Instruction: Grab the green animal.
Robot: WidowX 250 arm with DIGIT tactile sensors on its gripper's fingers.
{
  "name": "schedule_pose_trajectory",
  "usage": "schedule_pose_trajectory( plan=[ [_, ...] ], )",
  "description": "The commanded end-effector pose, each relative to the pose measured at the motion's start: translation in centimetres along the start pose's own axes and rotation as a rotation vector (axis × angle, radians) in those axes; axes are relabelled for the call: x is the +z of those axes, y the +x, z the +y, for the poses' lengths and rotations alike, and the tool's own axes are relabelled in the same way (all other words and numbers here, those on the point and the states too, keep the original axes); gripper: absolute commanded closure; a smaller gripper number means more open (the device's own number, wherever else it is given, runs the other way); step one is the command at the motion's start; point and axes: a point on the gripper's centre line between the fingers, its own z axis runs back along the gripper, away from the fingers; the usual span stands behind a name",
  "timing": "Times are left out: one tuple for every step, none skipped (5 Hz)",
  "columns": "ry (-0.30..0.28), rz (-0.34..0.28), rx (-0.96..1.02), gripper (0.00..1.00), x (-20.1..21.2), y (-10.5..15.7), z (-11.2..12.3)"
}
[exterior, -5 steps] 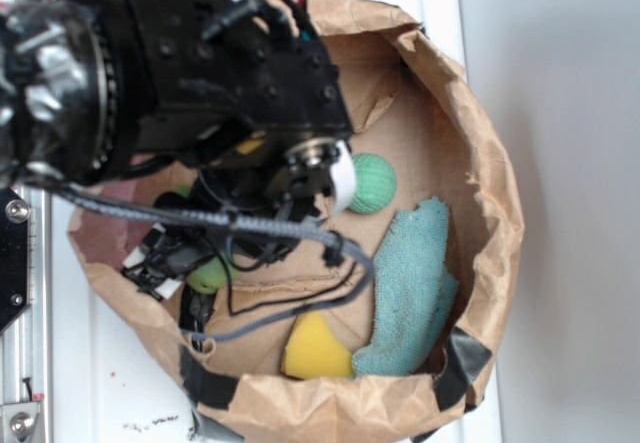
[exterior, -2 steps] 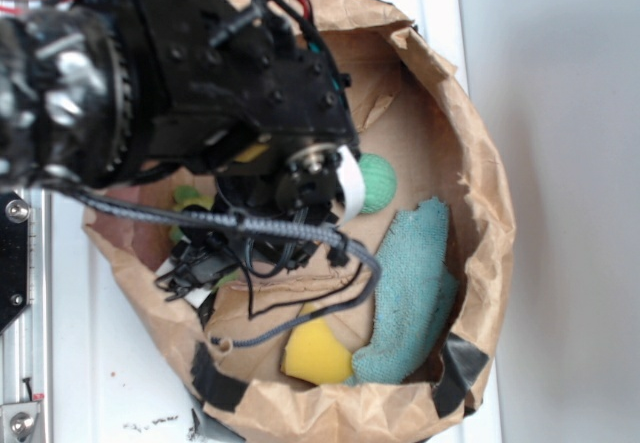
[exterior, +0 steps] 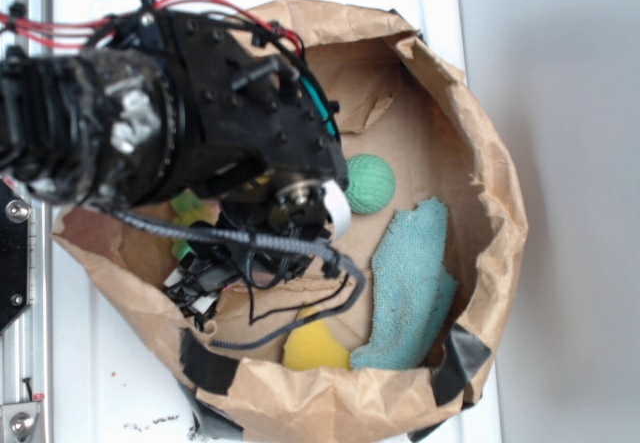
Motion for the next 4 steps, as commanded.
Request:
schedule_pose_trajectory(
  plan=[
    [0.104,0.035,0.005,1.0,-2.2,-0.3,0.5],
    [0.108,0.028,0.037,1.0,-1.7,-0.1,1.0],
    [0.106,0.022,0.052,1.0,-1.3,0.3,1.4],
    [0.094,0.001,0.065,1.0,-0.3,0.4,1.7]
  ],
)
